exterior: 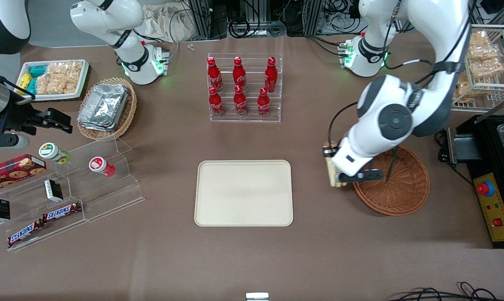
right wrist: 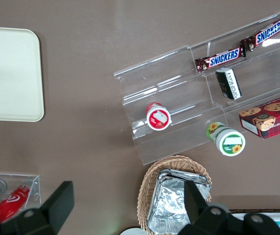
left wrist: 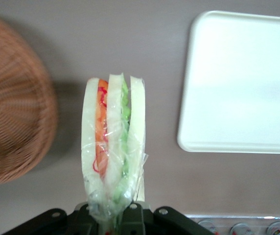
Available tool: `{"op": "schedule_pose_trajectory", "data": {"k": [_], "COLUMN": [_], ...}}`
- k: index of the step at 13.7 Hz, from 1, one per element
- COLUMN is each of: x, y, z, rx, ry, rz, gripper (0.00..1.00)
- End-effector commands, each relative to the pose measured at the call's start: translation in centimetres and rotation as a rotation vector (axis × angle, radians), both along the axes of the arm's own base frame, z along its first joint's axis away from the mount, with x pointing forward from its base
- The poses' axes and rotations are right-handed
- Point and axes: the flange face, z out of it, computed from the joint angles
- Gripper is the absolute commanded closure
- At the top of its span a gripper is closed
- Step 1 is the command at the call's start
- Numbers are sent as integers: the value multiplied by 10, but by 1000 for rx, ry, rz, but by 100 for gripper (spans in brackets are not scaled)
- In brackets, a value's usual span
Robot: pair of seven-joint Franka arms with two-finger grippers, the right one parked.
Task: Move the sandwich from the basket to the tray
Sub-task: 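Lift the sandwich out of the basket and carry it to the cream tray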
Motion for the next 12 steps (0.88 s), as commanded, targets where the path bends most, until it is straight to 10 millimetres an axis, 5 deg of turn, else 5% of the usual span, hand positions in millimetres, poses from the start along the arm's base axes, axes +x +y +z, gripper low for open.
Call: {"op": "schedule_pose_trajectory", "data": {"k": [1, 3, 6, 10, 11, 12], "x": [-4, -20, -26, -19, -15, -13], "y": [-53, -98, -132, -139, -136, -134], "z": [-26, -48, -90, -144, -147, -151], "rx": [-45, -61, -28, -24, -22, -23], "ry": [-48, -57, -124, -202, -218, -222], "rz": [-73, -88, -85, -137, -145, -145], "gripper": [100, 100, 100, 100, 94, 78]}}
